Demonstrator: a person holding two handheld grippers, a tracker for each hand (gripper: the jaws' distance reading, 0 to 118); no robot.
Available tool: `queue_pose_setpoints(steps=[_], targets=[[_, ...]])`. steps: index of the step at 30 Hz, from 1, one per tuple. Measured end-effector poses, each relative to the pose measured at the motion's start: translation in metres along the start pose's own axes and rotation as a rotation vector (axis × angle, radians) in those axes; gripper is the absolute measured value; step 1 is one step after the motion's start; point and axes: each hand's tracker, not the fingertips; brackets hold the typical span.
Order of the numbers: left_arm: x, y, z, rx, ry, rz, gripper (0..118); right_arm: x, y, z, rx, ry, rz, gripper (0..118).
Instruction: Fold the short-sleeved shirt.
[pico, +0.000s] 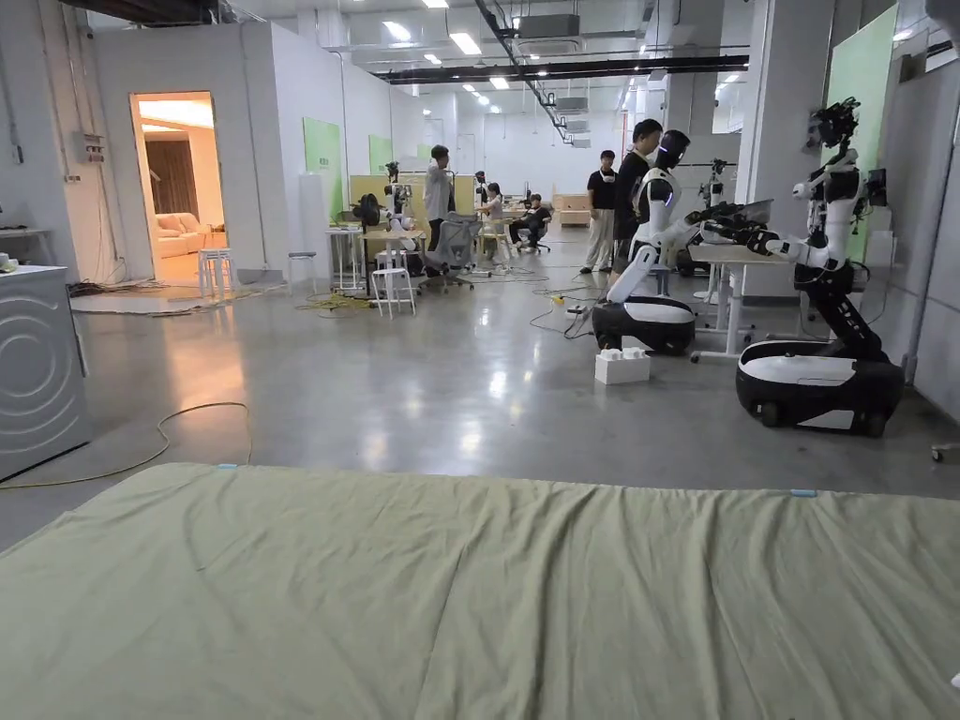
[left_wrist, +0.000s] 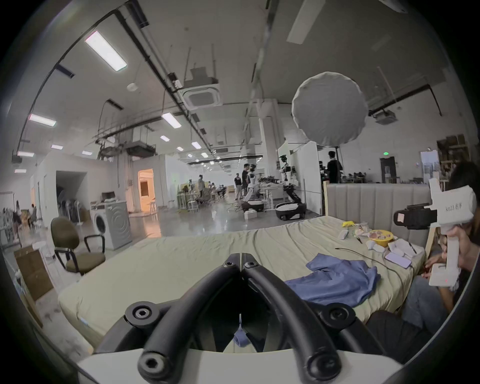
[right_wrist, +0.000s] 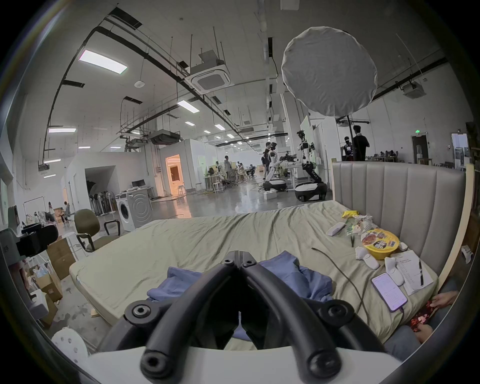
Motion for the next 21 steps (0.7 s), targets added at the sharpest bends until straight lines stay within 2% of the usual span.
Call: queue_pose_setpoints(steps=[5,8,12,14,21], targets=[[-0.004,0.004,-0.005,-0.014,-0.002,0.089,0,0.0,0.001,0.002,0.012,-0.037,0.028,1],[-0.003,0.006,-0.008,-0.025,-0.001,0.043,0,-0.006,0.004,0.006,0.071,-0.094,0.116,1],[-0.004,0.009,-0.014,-0.029,-0.014,0.044,0,-0.006,0.004,0.004,0.058,-0.101,0.109,1],[-0.005,0.009,-0.02,-0.037,-0.025,0.066,0,-0.005,0.001,0.002,0.026,-0.101,0.072,1],[-0.008,0.001,-0.052,-0.129,-0.08,0.076,0,0.003,-0.008,-0.01,-0.028,-0.096,0.086,1]])
